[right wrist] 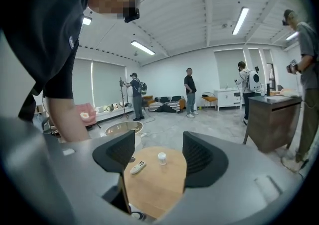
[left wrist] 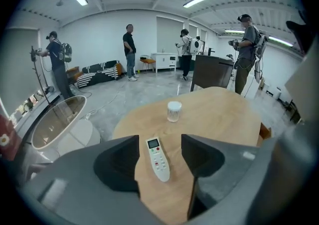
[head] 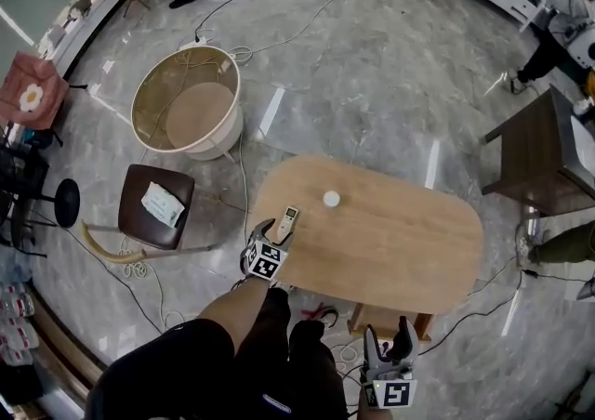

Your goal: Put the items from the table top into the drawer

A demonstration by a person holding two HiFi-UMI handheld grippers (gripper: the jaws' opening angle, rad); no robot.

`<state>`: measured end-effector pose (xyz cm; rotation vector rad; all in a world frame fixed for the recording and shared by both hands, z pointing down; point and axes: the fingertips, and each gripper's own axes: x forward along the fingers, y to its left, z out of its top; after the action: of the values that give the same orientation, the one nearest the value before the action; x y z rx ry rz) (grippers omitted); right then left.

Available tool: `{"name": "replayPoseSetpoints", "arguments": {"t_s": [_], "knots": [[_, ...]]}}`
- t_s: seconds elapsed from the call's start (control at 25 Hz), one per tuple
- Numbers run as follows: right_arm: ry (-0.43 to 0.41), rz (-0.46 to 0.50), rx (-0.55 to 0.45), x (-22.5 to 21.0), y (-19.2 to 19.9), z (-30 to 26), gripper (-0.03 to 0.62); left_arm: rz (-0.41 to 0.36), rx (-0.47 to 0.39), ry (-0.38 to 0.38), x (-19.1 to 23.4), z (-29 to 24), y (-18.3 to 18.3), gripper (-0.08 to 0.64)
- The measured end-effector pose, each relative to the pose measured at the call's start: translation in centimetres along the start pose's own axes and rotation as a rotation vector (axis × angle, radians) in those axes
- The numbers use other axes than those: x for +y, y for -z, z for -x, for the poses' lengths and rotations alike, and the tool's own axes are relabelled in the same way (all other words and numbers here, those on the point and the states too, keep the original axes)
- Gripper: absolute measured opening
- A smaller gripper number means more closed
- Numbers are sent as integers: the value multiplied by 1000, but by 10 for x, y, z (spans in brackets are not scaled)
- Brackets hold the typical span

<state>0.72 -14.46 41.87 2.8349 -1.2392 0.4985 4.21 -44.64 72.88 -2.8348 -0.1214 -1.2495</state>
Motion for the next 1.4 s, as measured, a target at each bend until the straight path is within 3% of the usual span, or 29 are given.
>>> {"name": "replayPoseSetpoints", "arguments": {"t_s": [0.56,0.84,1.4], "knots": [[10,15,-27,-14,47,-82,305,7,22,51,-5,-50,39,255],[7,26,11,-20,82,-102,302,0,46,78,-9,-70,57,255],[-45,3,37,0,106,-131,295,47,119,77,2,-92,79,240]]}}
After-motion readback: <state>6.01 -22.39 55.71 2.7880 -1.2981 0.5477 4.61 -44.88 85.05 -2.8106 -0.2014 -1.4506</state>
